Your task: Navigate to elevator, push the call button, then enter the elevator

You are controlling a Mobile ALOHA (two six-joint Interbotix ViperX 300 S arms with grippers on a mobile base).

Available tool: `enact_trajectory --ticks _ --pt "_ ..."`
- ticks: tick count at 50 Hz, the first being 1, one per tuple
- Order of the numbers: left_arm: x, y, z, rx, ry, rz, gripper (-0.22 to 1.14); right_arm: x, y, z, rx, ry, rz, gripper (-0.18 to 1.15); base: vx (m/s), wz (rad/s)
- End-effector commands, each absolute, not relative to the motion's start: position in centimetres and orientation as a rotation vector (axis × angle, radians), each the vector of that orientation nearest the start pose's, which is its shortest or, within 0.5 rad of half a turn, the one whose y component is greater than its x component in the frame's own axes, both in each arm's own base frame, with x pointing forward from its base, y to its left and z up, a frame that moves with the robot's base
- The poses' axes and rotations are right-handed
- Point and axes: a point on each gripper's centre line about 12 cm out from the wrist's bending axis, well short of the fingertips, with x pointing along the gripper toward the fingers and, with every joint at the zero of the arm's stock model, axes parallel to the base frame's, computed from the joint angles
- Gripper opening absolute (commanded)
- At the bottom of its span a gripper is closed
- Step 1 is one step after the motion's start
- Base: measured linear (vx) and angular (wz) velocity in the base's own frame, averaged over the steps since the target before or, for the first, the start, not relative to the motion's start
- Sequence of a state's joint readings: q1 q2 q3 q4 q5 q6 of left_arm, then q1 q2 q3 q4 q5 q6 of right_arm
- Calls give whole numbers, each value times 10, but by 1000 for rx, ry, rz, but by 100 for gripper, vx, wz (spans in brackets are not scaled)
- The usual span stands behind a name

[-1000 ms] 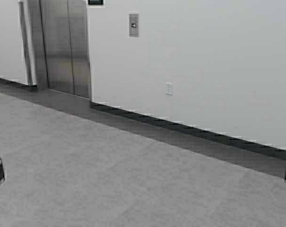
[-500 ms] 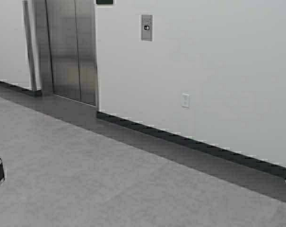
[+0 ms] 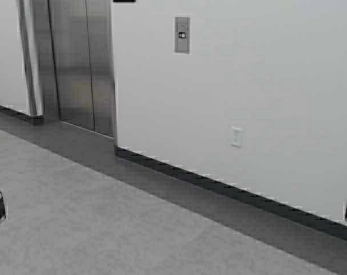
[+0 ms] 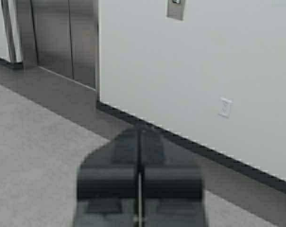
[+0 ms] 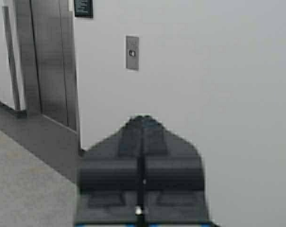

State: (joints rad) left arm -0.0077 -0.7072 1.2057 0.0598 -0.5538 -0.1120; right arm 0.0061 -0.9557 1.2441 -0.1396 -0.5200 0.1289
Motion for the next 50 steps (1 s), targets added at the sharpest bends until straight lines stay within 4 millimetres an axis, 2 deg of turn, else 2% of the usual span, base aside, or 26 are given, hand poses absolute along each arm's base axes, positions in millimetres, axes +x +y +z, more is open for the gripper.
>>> enact_trajectory --ticks 1,8,16,28,43,50 --pt "236 -6 264 -57 -73 -46 3 189 10 296 -2 -256 78 5 71 8" --pt "236 -6 258 -53 -56 -46 3 189 9 294 -2 -250 76 5 71 9" --pt "233 -7 270 -54 -97 -50 3 189 10 297 0 -258 78 5 63 2" --pt "225 -7 258 -54 -74 -49 3 195 10 290 1 -222 78 5 66 -6" --pt "232 -12 263 -53 -77 -70 3 192 10 293 0 -241 78 5 62 6" --pt "234 -13 257 -49 -54 -74 3 186 9 295 0 -261 76 5 57 15"
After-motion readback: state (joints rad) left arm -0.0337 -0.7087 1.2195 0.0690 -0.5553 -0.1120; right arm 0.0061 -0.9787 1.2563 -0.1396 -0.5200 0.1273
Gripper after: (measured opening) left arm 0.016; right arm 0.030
